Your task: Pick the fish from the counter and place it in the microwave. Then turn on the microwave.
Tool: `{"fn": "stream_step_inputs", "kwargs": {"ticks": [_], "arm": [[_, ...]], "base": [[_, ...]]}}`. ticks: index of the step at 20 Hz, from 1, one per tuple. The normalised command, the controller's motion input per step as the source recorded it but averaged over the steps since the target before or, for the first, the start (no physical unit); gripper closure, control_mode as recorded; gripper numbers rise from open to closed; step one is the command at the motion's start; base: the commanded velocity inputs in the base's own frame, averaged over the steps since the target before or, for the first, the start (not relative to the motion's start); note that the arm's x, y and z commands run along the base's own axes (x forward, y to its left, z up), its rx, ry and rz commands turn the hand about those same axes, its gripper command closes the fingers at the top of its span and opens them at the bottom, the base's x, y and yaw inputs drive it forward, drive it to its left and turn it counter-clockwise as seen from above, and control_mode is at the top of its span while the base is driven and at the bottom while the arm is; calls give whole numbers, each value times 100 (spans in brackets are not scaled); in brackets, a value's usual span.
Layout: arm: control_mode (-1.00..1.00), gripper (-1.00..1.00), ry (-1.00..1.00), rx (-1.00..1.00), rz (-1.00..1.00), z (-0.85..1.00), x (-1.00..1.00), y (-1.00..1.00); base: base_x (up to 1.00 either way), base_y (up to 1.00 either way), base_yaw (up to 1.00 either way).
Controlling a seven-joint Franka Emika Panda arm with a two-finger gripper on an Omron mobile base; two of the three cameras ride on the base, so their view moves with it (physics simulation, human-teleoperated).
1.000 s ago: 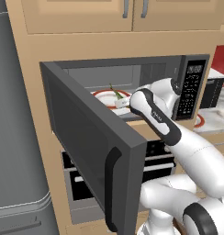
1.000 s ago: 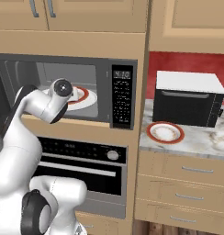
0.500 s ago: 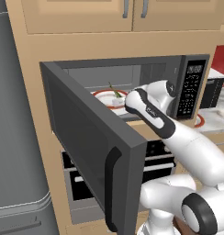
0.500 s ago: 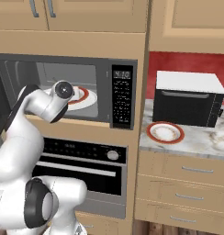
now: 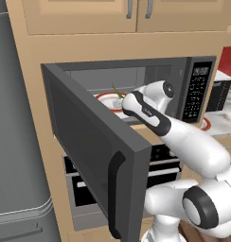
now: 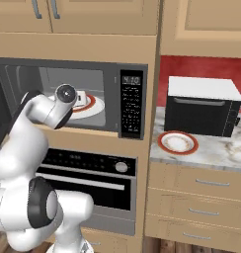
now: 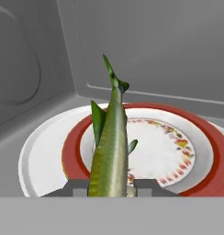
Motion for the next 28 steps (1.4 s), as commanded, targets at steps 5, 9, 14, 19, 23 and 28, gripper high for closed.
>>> {"fn": "stream_step_inputs", "kwargs": {"ticks": [5,9,14,19,23,28], "arm": [[-100,100,0,-3,-2,-1,23,1],[-100,100,0,-3,0,-5,18,0],[-100,100,1,-2,0,-10,12,0],[-100,100,0,0,0,-10,15,0],[-100,100,1,-1,0,-9,18,0],[-100,100,3,-2,-1,-9,14,0]], "base": [[0,0,0],[0,0,0],[0,0,0],[0,0,0],[0,0,0],[0,0,0]]}}
